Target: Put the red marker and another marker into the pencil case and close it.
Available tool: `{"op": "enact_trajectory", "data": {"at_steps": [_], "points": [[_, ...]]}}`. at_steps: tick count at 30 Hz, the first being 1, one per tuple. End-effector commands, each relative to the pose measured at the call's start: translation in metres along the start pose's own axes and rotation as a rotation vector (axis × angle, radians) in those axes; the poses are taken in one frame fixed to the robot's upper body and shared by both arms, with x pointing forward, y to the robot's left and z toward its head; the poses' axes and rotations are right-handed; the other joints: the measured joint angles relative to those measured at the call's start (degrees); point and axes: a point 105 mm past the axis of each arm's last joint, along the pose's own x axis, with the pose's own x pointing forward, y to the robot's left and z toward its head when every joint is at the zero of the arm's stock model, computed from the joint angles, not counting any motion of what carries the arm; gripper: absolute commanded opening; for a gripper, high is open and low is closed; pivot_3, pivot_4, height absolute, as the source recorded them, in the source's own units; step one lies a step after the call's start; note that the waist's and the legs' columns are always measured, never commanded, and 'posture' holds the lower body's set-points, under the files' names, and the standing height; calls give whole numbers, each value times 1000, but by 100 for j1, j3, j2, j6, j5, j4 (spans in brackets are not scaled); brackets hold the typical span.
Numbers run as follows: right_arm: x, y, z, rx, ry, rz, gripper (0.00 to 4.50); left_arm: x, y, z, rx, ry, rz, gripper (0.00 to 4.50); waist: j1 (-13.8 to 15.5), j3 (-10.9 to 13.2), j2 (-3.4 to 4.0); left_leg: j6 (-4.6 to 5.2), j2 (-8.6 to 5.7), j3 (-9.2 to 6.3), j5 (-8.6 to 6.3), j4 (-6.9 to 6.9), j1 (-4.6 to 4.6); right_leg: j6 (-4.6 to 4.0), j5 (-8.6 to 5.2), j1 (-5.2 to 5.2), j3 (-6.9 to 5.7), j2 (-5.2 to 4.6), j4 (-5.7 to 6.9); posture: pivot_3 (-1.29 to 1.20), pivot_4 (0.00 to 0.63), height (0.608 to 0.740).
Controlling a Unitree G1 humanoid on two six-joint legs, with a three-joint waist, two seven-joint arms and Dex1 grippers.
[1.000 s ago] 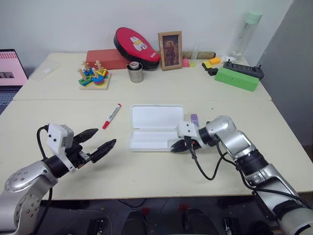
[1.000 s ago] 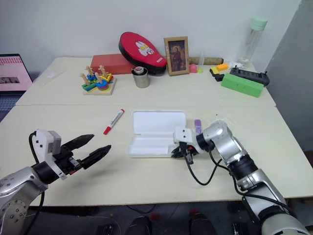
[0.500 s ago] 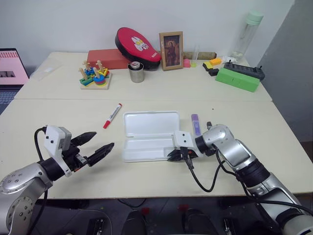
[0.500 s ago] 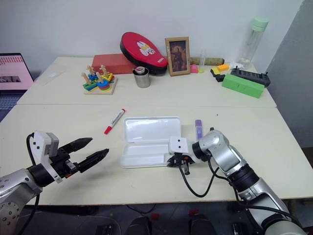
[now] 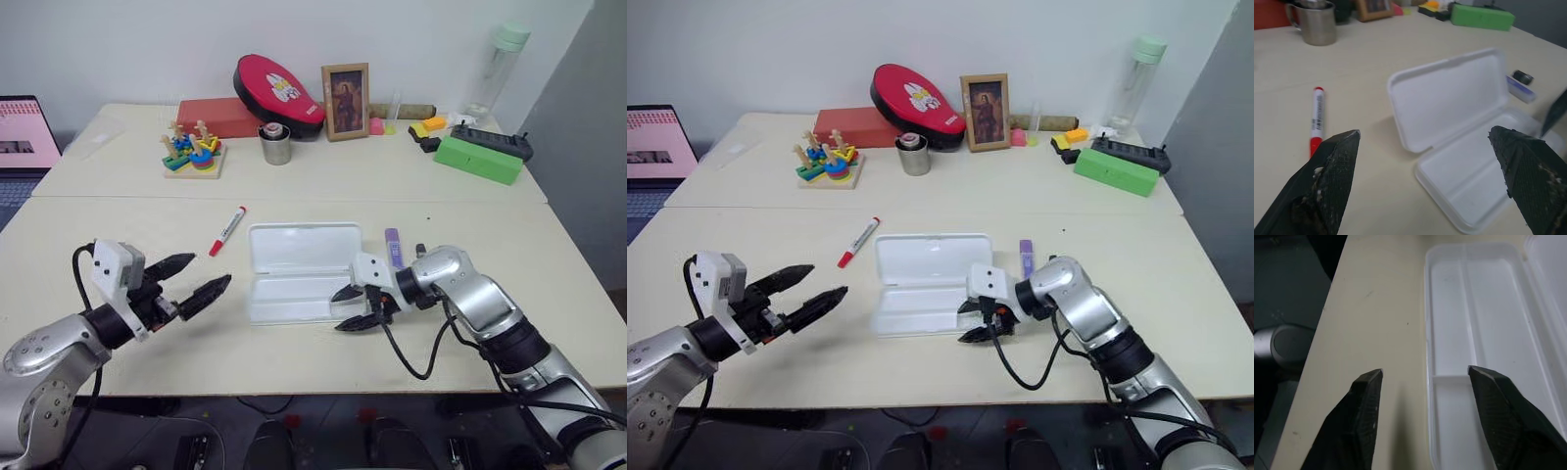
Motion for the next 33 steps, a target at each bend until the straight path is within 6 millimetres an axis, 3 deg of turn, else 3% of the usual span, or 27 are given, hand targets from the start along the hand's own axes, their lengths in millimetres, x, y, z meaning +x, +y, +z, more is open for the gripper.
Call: {"op": "enact_trajectory", "data": {"at_steps": [1, 4, 7, 11, 16, 20, 23, 33], "points": [[-23, -8, 34, -2, -123, -66, 3882, 8, 17, 9, 3, -40, 91, 4500, 4, -1, -1, 0, 0, 0, 0, 0, 0, 0, 0, 1, 0, 0, 1, 0, 150, 740], [-45, -29, 50, 47, -211, -201, 4460, 28, 47, 17, 45, -60, 261, 4500, 28, 0, 0, 0, -1, 0, 0, 1, 0, 0, 0, 3, -1, 0, 2, 0, 150, 740], [-63, -46, 59, 76, -247, -313, 4460, 49, 59, 19, 21, -51, 308, 4500, 35, -3, -6, 0, -2, -2, 1, 5, -3, 3, 3, 11, -2, 1, 1, 0, 150, 740], [-77, -60, 68, 78, -262, -423, 4460, 72, 78, 8, 2, 28, 365, 4500, 22, -5, -8, 1, -4, -2, 1, 0, -3, 3, 3, 13, -2, 1, -2, 0, 150, 740], [-88, -71, 72, 96, -265, -533, 4460, 94, 88, -15, -22, 168, 358, 4500, -3, -4, -7, 1, -5, -2, 0, -6, -13, 1, 4, -5, -1, 2, 3, 0, 150, 740], [-93, -76, 76, 91, -282, -581, 4460, 108, 82, -30, -4, 245, 277, 4500, -4, -3, -5, 2, -6, -2, 0, -11, -14, -1, 3, -8, -1, 1, 1, 0, 150, 740], [-95, -70, 88, 59, -331, -553, 4460, 114, 85, -36, -8, 277, 277, 4500, 4, -3, -5, 2, -6, -1, 0, -9, -15, 0, 3, -9, -1, 1, 4, 0, 150, 740], [-91, -55, 98, -3, -360, -477, 4500, 114, 87, -46, -12, 310, 272, 2584, 3, -3, -5, 2, -6, -2, 1, -5, -14, 0, 3, -5, -2, 1, 8, 0, 150, 740]]}}
